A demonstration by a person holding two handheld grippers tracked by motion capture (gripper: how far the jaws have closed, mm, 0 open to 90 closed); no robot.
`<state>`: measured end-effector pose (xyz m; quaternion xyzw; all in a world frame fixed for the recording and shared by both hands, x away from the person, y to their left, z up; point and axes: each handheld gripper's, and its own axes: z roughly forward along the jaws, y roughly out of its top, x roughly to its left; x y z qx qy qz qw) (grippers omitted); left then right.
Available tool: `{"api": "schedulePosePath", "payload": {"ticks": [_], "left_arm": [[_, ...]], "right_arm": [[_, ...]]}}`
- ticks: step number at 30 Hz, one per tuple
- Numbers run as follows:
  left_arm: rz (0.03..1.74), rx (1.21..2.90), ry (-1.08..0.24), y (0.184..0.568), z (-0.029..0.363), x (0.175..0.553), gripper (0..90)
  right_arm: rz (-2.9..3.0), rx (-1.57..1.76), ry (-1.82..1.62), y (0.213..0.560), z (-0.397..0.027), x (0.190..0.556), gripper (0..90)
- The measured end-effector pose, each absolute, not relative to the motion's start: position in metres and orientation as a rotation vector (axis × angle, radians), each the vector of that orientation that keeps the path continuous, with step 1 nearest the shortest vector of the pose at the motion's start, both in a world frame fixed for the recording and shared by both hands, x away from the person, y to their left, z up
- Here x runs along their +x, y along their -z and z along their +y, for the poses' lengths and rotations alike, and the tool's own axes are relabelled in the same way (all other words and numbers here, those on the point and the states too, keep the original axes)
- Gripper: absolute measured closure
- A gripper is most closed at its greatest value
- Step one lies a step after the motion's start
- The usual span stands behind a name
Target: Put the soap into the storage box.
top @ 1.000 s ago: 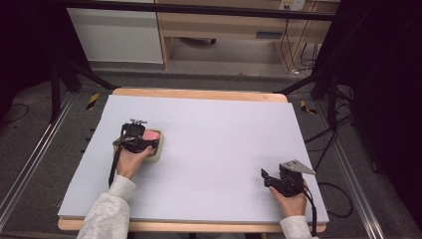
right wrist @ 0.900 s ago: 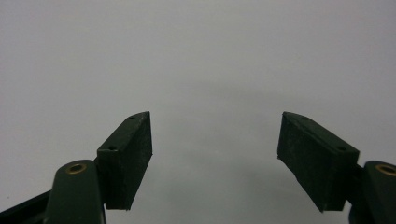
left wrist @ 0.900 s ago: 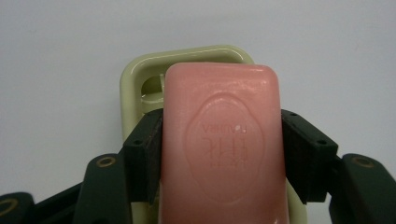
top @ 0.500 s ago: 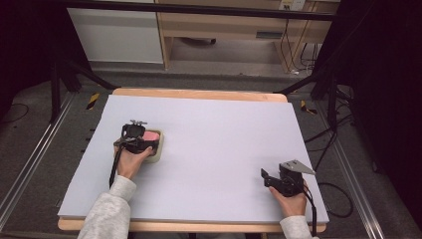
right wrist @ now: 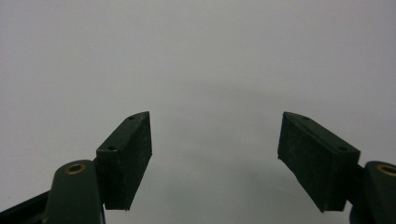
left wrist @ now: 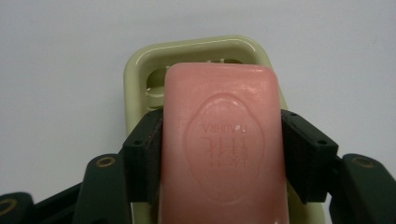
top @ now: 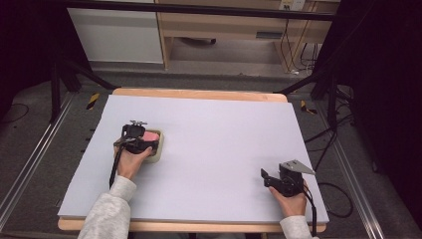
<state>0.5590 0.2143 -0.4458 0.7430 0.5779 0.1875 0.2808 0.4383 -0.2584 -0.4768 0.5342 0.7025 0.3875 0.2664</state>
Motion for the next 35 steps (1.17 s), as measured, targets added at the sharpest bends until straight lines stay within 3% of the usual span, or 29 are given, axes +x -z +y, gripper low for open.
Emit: {"api": "schedulePosePath", "payload": {"ticks": [11,15,26,35], "left_arm": [[1.555,1.995,-0.515,0.447,0.213,0.559,36.6],[1.512,1.957,-0.517,0.440,0.215,0.554,29.7],[1.350,1.946,-0.515,0.425,0.222,0.526,22.3],[1.276,1.930,-0.498,0.433,0.243,0.493,22.7]], "right_arm": [[1.898,1.442,-1.045,0.477,-0.258,0.438,25.8],[1.896,1.440,-1.045,0.477,-0.259,0.438,25.5],[1.889,1.452,-1.049,0.477,-0.259,0.438,24.8],[1.885,1.471,-1.045,0.477,-0.262,0.437,23.2]]}}
